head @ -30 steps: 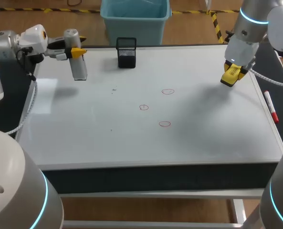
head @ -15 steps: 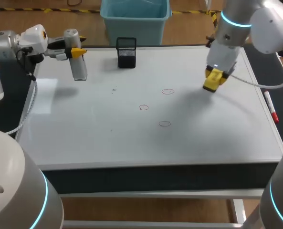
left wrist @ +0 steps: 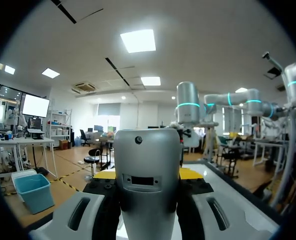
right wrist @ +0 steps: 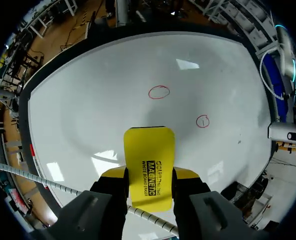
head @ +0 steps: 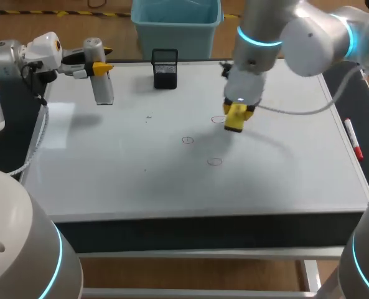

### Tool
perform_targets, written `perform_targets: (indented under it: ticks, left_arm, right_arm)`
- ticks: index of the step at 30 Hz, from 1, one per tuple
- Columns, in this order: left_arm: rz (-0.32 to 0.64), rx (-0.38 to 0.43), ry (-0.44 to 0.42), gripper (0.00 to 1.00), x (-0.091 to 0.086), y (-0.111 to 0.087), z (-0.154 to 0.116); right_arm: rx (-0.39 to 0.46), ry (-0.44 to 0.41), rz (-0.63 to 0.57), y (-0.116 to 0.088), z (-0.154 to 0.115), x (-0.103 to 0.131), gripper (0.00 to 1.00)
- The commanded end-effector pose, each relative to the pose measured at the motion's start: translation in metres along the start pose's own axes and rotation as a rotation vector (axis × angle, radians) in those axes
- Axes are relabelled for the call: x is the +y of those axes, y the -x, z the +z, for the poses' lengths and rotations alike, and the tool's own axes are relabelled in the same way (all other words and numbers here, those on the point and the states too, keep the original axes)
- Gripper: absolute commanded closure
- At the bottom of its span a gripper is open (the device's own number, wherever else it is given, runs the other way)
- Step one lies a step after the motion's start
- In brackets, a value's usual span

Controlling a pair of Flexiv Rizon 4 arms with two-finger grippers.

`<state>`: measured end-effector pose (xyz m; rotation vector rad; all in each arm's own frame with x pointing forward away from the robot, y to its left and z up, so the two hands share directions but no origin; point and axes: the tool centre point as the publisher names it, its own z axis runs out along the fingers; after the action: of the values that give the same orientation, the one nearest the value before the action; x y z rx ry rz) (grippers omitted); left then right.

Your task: Pick up the inspection probe, press it on each red-marked spot on the whiteboard one by one, put down the probe, pick up the eraser, and wipe off all the red marks.

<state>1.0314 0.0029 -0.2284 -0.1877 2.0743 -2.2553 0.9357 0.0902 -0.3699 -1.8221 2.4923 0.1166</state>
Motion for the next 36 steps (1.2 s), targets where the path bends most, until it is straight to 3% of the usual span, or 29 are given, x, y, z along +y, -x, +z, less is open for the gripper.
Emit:
perform_targets:
  ticks: [1,9,18,36]
  left_arm:
    - [-0.001,0.001,0.001,1.0,-0.001,0.0,0.0]
    - [-0.001,0.001,0.001,1.0,-0.001,0.0,0.0]
    - [-0.001,0.001,0.001,1.0,-0.001,0.0,0.0]
    - [-0.001,0.001,0.001,1.0,-0.001,0.0,0.0]
  right_arm:
    - [0.063,0.017,-0.037,0.029,0.015,0.007,1.0]
    - [0.094,0.038,-0.136,0.065,0.037,0.038,1.0]
    - [0.105,0.013,-0.214,0.096,0.044,0.061,1.0]
    - [0.078,0.011,-0.27,0.116,0.059,0.069,1.0]
